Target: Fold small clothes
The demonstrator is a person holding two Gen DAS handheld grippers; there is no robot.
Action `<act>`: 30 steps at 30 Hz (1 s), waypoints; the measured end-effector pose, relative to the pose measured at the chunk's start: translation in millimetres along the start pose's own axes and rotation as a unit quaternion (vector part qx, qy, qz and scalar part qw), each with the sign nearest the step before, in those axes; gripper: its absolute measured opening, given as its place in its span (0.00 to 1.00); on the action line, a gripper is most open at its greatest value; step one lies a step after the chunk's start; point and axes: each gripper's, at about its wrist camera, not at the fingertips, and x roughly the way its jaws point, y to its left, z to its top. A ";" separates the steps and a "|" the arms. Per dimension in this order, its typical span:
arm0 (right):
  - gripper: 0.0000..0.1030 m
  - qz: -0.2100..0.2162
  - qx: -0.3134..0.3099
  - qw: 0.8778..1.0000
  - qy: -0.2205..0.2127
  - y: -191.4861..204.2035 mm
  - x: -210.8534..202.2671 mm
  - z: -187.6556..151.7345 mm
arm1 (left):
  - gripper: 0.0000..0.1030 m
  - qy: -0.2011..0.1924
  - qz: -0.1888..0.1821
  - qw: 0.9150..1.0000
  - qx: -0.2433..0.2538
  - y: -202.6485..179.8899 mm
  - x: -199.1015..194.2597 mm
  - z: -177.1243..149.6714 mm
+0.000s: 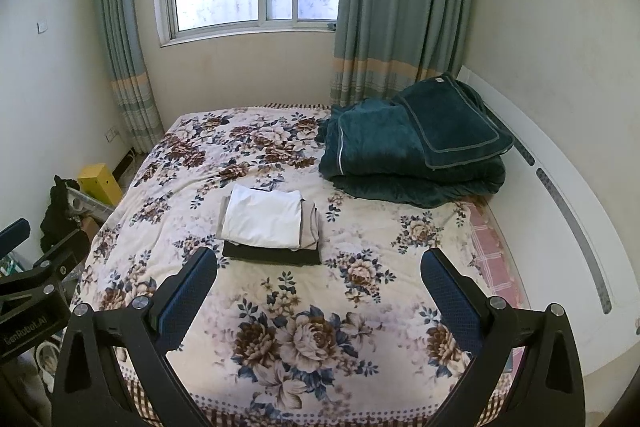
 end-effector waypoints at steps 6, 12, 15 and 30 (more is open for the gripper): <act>1.00 0.000 0.000 1.000 -0.001 2.2 -0.3 3.5 | 1.00 -0.003 -0.007 1.000 0.000 -4.6 0.6 4.2; 1.00 0.002 0.003 1.000 0.002 3.1 -1.1 6.0 | 1.00 -0.005 -0.010 1.000 0.000 -6.0 1.0 5.7; 1.00 0.001 0.004 1.000 0.002 4.1 -0.6 8.1 | 1.00 -0.006 -0.010 1.000 0.000 -6.8 1.0 7.5; 1.00 0.002 0.006 1.000 0.001 5.2 -1.3 8.3 | 1.00 -0.013 -0.011 1.000 -0.002 -4.2 -1.4 8.2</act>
